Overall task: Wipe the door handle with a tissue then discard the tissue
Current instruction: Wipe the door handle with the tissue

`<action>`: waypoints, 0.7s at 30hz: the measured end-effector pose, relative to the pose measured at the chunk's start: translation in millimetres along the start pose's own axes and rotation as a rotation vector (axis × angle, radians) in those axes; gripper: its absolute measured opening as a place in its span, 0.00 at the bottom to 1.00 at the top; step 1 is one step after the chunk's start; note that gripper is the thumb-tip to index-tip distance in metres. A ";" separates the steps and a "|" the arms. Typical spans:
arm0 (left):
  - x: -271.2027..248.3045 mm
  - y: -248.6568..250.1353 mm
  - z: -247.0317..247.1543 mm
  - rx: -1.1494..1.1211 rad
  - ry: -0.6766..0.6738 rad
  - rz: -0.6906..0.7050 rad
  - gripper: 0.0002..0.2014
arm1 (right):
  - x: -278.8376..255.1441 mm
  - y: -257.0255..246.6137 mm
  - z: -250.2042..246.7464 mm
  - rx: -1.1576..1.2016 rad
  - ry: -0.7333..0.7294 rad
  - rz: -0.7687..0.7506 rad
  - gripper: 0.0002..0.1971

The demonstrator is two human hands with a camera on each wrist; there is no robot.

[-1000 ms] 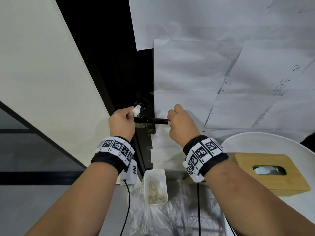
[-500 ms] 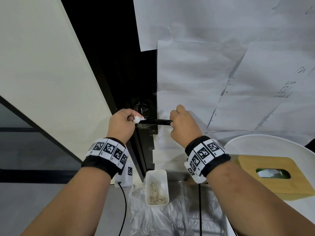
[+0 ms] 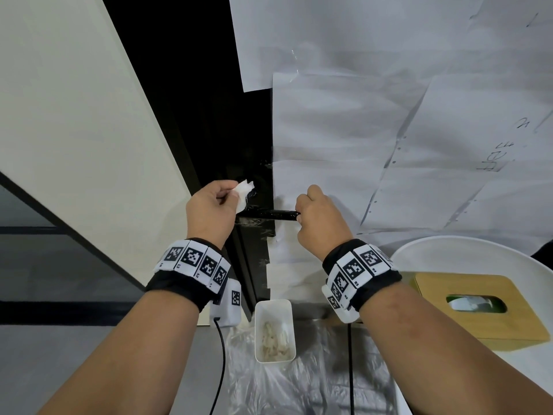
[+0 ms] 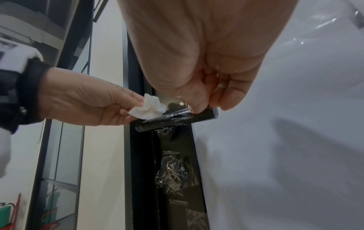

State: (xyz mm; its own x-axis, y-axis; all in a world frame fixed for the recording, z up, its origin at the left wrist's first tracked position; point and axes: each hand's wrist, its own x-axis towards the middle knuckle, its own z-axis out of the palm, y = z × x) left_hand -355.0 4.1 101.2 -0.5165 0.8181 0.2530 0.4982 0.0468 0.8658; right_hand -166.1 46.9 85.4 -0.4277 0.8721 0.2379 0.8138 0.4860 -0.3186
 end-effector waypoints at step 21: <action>5.5 16.5 -4.1 0.400 -0.284 0.100 0.13 | -0.6 1.2 -0.7 -0.005 0.002 -0.017 0.08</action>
State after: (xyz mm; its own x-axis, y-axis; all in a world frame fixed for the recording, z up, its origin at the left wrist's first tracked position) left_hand -352.5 7.0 118.6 -0.2698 0.9510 0.1508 0.7924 0.1303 0.5959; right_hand -164.5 46.9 85.5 -0.4404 0.8637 0.2450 0.8085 0.5002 -0.3100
